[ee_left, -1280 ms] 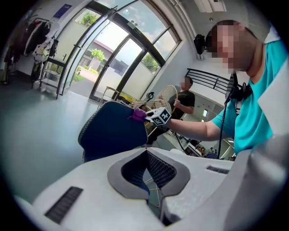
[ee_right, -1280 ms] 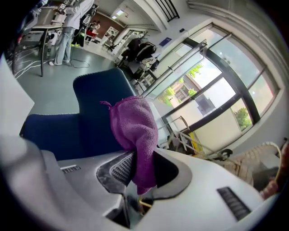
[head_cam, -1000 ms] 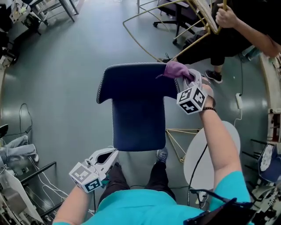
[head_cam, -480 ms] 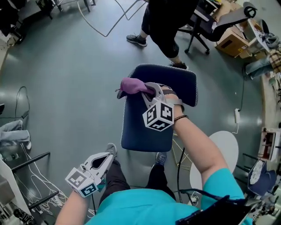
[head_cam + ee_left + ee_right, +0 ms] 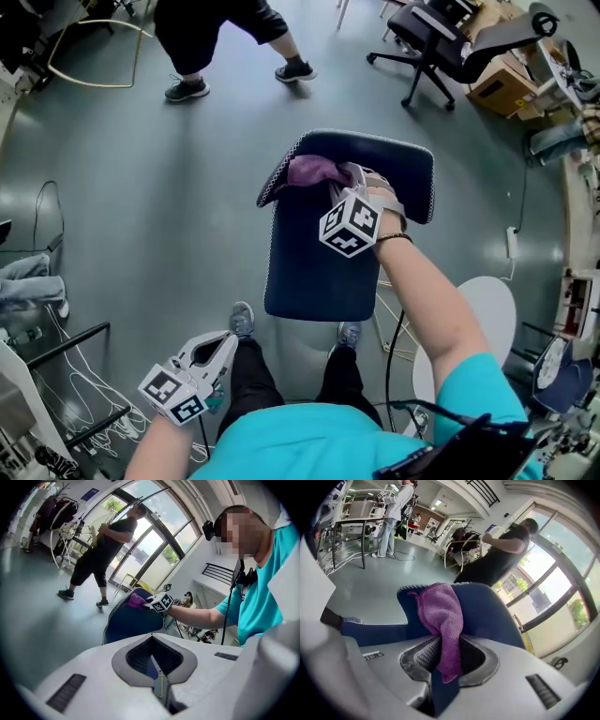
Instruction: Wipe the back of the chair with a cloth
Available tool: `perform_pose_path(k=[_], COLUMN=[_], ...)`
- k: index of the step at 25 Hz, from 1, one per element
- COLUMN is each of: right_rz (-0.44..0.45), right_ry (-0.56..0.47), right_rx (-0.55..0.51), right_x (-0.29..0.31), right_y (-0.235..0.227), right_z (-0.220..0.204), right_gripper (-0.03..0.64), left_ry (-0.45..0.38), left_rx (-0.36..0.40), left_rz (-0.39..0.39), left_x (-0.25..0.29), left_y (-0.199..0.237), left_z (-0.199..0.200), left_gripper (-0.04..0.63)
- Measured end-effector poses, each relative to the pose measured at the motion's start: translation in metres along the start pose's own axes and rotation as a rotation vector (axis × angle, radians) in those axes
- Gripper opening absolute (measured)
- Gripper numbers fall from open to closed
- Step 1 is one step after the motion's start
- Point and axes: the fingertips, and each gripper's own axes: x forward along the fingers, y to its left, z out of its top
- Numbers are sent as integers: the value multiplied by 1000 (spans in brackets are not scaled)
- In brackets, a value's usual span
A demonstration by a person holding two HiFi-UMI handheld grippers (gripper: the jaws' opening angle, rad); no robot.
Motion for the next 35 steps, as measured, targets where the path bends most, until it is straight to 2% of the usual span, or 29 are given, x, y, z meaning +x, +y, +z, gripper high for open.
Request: perform_pose_path(k=[11, 14, 16, 18, 20, 24, 27, 31, 35], right_rz=[-136, -160, -163, -152, -117, 14, 94, 149, 121], right_ry=[166, 184, 180, 147, 83, -71, -134, -146, -85], right_rx=[186, 210, 217, 202, 173, 84, 35, -12, -19], right_x=[-71, -86, -92, -97, -100, -83, -55, -13, 19], right_y=[-87, -100, -103, -98, -81, -17, 27, 63, 67], right_z=[-224, -257, -264, -255, -225, -123, -48, 15, 35], right_gripper=[91, 91, 91, 89, 89, 89, 89, 89, 90], left_ry=[140, 152, 155, 153, 142, 105, 67, 25, 12], left_rx=[69, 74, 72, 71, 65, 40, 13, -11, -30], left_rz=[-155, -186, -197, -200, -194, -153, -108, -32, 13], left_x=[118, 141, 149, 150, 144, 113, 77, 33, -2], left_y=[-86, -106, -114, -118, -115, -91, -65, -32, 1], left_z=[-14, -15, -18, -23, -25, -25, -21, -21, -25], left_gripper=[-5, -5, -5, -5, -5, -5, -5, -5, -5])
